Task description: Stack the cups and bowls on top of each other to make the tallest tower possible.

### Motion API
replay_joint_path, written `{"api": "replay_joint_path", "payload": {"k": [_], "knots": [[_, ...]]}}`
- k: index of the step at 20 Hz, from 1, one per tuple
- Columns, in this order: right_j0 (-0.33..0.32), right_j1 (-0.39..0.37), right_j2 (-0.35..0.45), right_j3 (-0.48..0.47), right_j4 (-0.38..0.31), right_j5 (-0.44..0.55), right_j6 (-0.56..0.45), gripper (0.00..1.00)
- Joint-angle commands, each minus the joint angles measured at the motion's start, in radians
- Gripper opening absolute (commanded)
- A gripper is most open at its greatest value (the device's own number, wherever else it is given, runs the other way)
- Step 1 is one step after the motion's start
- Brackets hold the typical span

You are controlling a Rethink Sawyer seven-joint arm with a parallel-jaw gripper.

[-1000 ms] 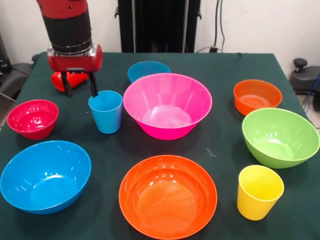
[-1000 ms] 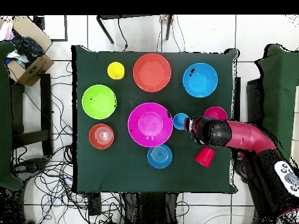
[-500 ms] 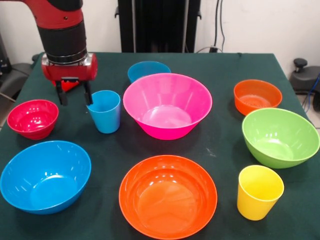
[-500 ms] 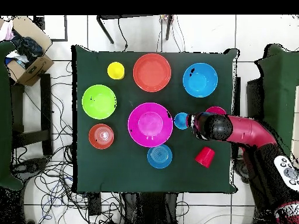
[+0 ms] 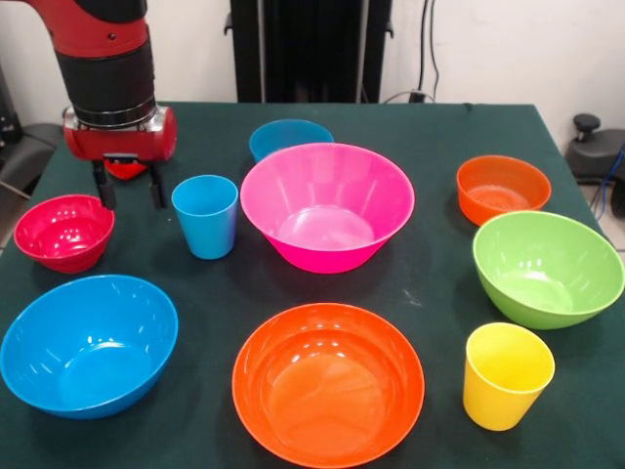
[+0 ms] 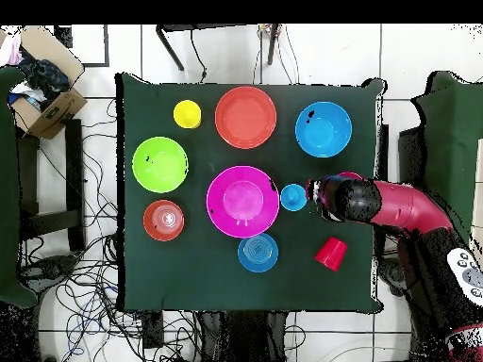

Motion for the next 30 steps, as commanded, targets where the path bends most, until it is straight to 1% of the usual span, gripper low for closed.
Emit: {"api": "replay_joint_path", "payload": {"k": [1, 4, 15, 20, 25, 30], "knots": [[0.05, 0.0, 0.016, -0.01, -0.051, 0.098, -0.128, 1.0], [0.063, -0.01, 0.015, -0.012, -0.043, 0.115, -0.12, 1.0], [0.074, -0.082, 0.038, 0.032, -0.005, 0.157, -0.11, 1.0], [0.077, -0.074, 0.049, 0.031, -0.003, 0.135, -0.104, 1.0], [0.072, -0.077, 0.065, 0.049, 0.009, 0.108, -0.091, 1.0], [0.08, -0.064, 0.062, 0.053, 0.014, 0.091, -0.063, 1.0]]}}
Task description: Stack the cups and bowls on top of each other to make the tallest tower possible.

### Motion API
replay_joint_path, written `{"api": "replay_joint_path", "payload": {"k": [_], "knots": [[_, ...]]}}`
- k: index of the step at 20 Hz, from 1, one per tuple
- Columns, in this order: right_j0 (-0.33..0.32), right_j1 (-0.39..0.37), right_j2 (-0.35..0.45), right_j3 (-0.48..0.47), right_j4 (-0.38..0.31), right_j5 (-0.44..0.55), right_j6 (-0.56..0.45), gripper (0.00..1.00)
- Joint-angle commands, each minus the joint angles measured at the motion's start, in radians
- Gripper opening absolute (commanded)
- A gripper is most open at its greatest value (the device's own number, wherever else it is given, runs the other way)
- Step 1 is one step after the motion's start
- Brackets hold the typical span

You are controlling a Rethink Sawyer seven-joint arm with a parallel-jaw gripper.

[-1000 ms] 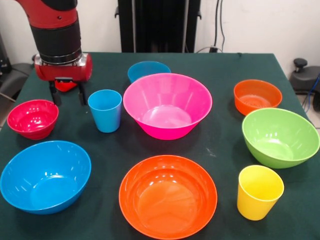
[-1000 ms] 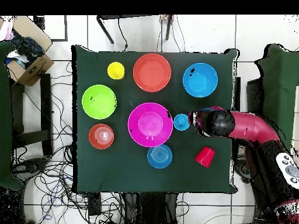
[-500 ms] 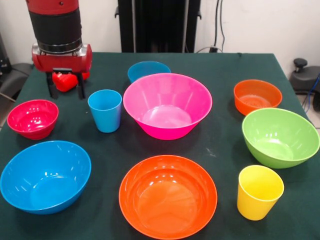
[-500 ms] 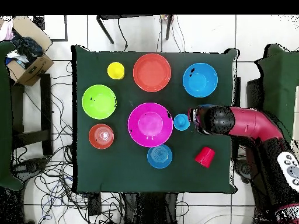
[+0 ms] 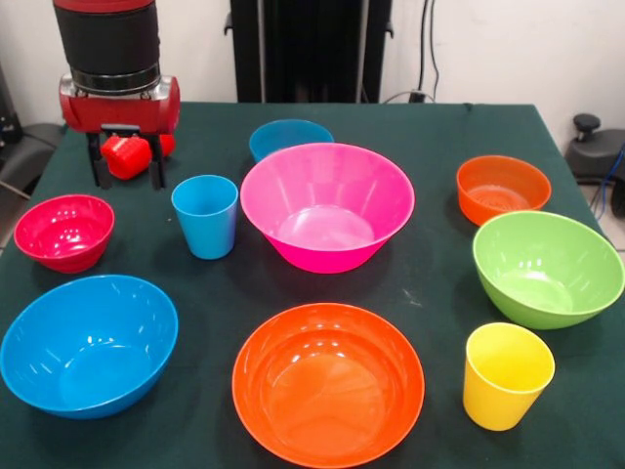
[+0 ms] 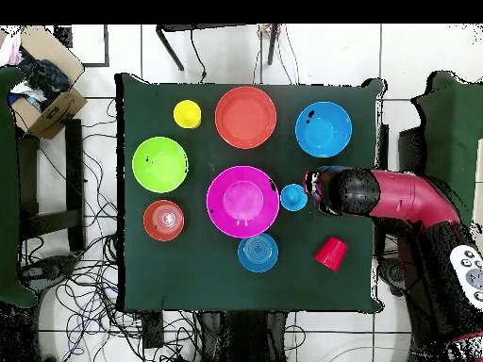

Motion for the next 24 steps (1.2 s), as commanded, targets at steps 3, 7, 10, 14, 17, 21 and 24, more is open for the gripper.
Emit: {"api": "replay_joint_path", "payload": {"k": [3, 7, 10, 14, 17, 21, 24], "knots": [[0.041, 0.033, 0.046, 0.062, 0.013, 0.033, -0.045, 1.0], [0.039, 0.028, 0.045, 0.091, 0.022, 0.012, -0.023, 1.0], [0.043, 0.03, 0.042, 0.104, 0.024, -0.007, -0.006, 1.0], [0.045, 0.036, 0.042, 0.115, 0.024, -0.031, 0.01, 1.0], [0.046, 0.037, 0.043, 0.116, 0.021, -0.044, 0.013, 1.0], [0.045, 0.053, 0.053, 0.104, 0.016, -0.074, 0.012, 1.0], [0.045, 0.056, 0.054, 0.101, 0.013, -0.085, 0.011, 1.0]]}}
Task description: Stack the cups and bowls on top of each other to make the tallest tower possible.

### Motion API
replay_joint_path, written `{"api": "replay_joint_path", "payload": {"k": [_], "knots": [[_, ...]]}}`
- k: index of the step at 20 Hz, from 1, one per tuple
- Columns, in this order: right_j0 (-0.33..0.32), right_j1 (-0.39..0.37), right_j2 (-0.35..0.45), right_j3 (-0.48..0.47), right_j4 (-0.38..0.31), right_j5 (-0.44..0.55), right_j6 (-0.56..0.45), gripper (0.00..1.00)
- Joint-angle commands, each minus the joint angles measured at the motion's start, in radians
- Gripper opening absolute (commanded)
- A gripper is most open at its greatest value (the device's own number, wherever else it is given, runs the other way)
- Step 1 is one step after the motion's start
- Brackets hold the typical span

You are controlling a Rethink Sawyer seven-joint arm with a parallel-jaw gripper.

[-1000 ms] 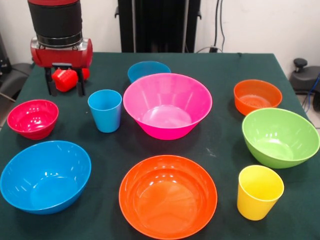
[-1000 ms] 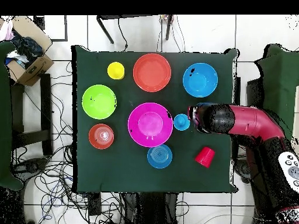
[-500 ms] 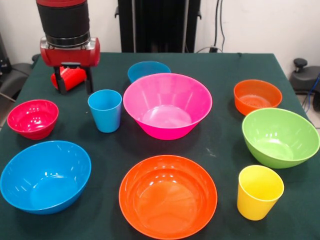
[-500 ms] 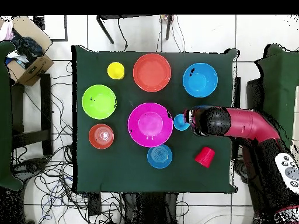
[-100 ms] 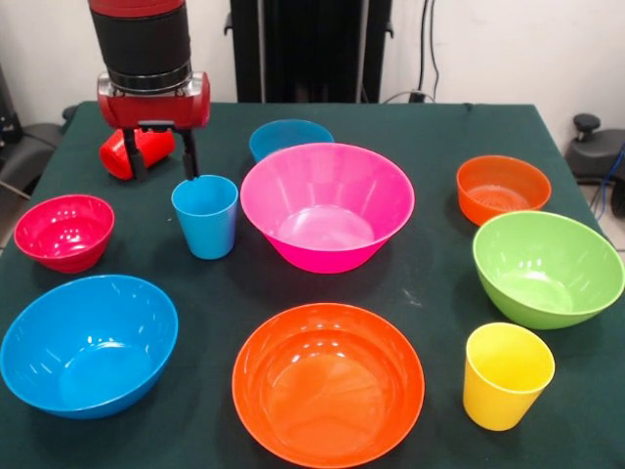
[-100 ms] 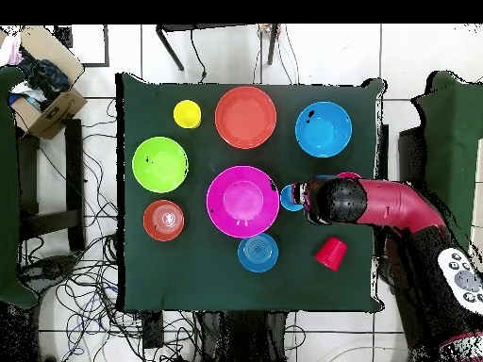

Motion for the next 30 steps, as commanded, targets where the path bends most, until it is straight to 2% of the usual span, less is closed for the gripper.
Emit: {"api": "replay_joint_path", "payload": {"k": [1, 12, 21, 30], "knots": [[0.039, 0.059, 0.052, 0.028, 0.001, -0.072, 0.009, 1.0], [0.053, 0.083, 0.036, 0.028, -0.012, -0.126, 0.036, 1.0], [0.106, 0.147, -0.031, 0.015, -0.041, -0.203, 0.098, 1.0], [0.142, 0.196, -0.089, -0.037, -0.053, -0.243, 0.09, 1.0]]}}
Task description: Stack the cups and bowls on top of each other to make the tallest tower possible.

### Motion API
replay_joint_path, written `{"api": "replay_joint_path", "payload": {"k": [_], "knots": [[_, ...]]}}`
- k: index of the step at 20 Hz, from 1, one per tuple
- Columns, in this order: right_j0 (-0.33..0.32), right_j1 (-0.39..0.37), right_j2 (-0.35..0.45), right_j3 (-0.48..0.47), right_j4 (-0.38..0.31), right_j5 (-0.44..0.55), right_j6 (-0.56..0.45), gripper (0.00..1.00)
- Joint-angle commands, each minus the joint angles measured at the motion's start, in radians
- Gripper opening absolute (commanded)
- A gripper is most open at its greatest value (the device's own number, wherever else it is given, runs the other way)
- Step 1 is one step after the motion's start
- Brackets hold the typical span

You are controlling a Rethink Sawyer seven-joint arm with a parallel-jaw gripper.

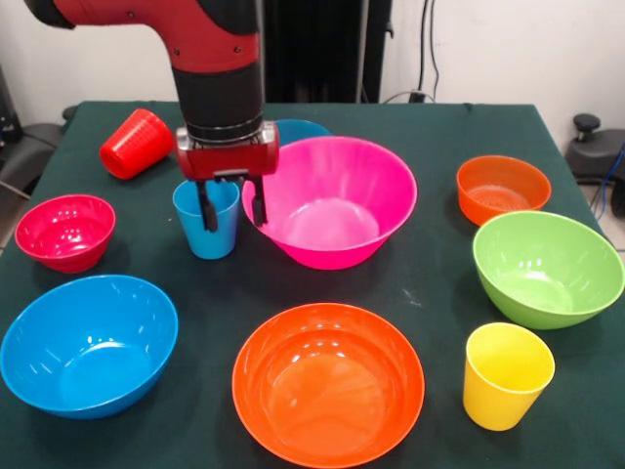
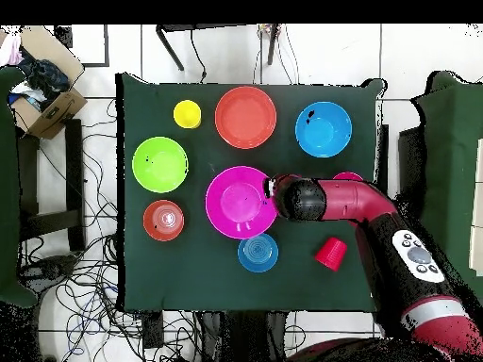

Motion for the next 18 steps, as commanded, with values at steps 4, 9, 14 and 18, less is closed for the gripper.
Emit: {"api": "replay_joint_path", "payload": {"k": [4, 9, 14, 18], "knots": [[0.05, 0.081, -0.074, -0.036, -0.045, -0.047, 0.072, 1.0], [0.058, 0.043, -0.082, -0.018, -0.027, -0.019, 0.063, 1.0], [0.074, -0.04, -0.085, 0.013, 0.01, 0.054, 0.058, 1.0], [0.083, -0.103, -0.082, 0.035, 0.04, 0.106, 0.056, 1.0]]}}
